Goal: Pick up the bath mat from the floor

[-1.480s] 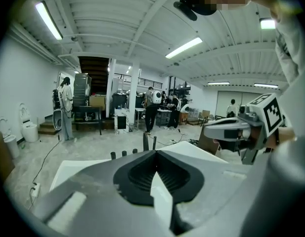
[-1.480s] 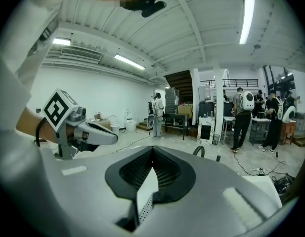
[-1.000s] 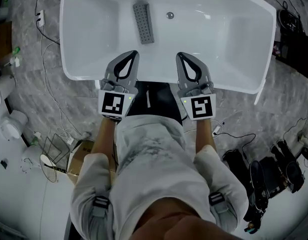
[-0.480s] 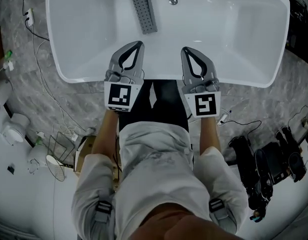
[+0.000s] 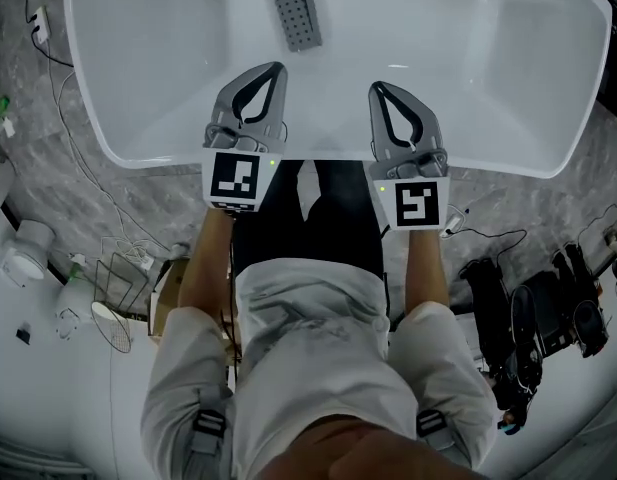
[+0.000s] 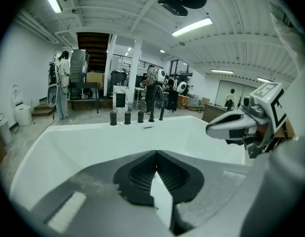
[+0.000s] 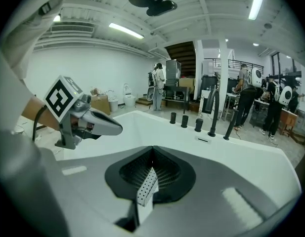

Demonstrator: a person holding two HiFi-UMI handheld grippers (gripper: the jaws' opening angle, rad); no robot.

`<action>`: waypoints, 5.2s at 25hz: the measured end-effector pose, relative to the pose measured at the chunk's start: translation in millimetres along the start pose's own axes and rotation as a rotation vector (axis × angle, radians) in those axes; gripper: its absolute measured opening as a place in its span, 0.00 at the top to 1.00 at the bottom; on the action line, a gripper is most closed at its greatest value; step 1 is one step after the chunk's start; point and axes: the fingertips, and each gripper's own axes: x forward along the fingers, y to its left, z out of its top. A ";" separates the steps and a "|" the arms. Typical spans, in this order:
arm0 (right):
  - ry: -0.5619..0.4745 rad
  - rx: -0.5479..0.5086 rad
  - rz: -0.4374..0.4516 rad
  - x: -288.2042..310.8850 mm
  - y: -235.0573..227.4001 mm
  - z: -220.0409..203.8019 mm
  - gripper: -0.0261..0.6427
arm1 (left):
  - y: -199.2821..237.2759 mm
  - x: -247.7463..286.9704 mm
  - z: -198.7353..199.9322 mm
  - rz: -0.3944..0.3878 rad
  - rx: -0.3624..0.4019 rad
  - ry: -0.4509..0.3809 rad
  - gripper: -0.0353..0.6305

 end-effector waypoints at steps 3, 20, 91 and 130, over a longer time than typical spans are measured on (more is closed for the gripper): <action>0.018 -0.002 0.010 15.3 0.7 -12.7 0.96 | 5.3 13.9 -14.8 -0.007 0.013 0.015 0.94; 0.096 0.018 0.042 75.9 -8.8 -103.0 0.96 | 7.1 95.2 -99.1 -0.021 0.000 0.091 0.94; 0.281 0.201 0.169 248.4 -25.3 -306.6 0.88 | 53.8 321.5 -451.1 0.199 -0.477 0.528 0.12; 0.269 0.212 0.187 238.5 -2.6 -280.1 0.91 | 58.8 283.9 -429.5 0.152 -0.555 0.526 0.69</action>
